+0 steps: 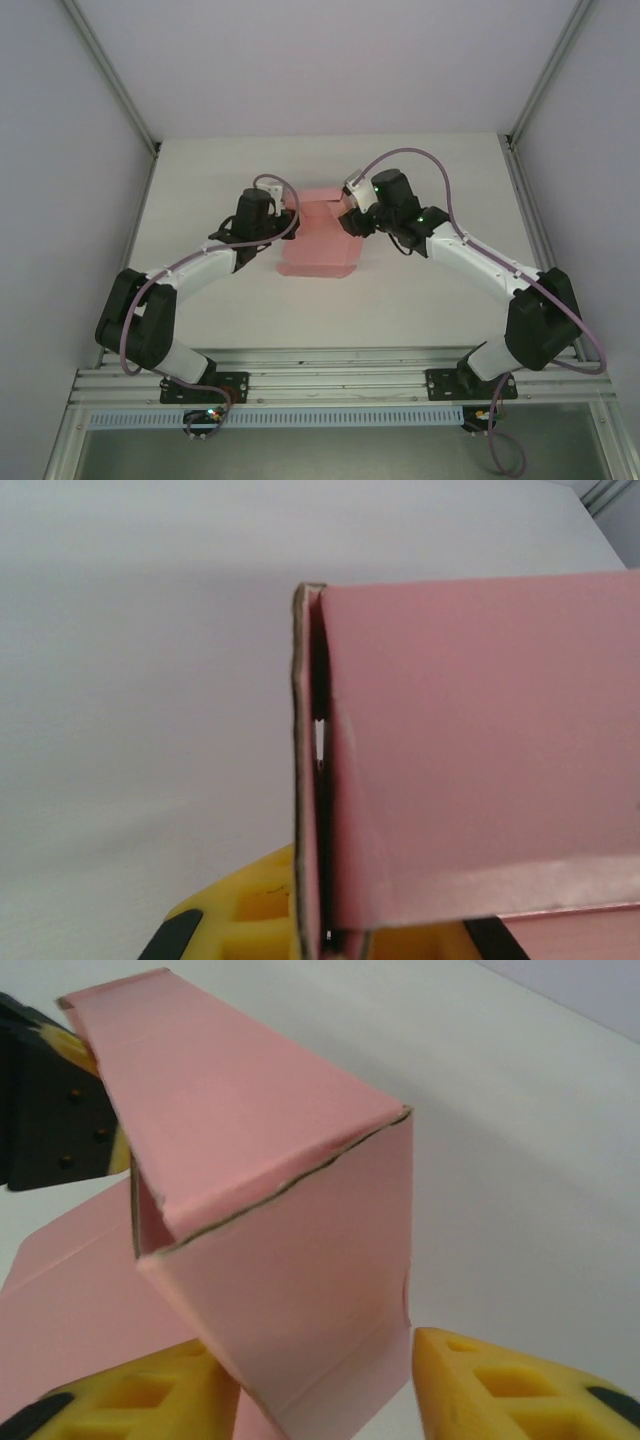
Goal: Assemble paper box
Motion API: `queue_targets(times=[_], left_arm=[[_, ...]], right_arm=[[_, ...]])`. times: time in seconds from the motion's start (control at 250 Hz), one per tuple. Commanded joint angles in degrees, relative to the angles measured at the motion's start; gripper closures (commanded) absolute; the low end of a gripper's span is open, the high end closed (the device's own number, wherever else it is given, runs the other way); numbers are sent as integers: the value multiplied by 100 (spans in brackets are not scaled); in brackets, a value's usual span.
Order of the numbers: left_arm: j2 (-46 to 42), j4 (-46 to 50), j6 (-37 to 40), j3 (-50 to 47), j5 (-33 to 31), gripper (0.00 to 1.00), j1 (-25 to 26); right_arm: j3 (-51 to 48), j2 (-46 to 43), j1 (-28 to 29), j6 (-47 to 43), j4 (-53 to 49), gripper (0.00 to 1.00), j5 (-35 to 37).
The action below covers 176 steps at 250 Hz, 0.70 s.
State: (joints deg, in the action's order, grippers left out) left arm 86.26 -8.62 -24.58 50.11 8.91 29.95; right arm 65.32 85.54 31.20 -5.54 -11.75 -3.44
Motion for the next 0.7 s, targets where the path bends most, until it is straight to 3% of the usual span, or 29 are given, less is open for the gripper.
queue_targets(times=[0.0, 0.084, 0.18, 0.335, 0.459, 0.563, 0.699], left_arm=[[-129, 107, 69, 280, -114, 100, 89], [-124, 104, 8, 320, -147, 100, 148], [-80, 180, -22, 397, -316, 100, 208], [-17, 799, -281, 691, -1083, 100, 297], [-56, 1182, -680, 799, -1801, 100, 388], [50, 2119, -1116, 1120, -2619, 100, 386], [224, 2857, -1426, 1262, -3580, 100, 329]], right_arm=[[144, 140, 213, 312, 202, 63, 1252], [215, 361, 475, 468, 225, 65, 2371], [331, 719, 799, 487, 331, 77, 3805], [809, 1330, 897, 1081, -142, 95, 5212], [1214, 1765, 825, 2089, -911, 98, 6560], [1573, 2122, 645, 2904, -1720, 99, 7312], [1723, 2296, 495, 3424, -2243, 100, 7507]])
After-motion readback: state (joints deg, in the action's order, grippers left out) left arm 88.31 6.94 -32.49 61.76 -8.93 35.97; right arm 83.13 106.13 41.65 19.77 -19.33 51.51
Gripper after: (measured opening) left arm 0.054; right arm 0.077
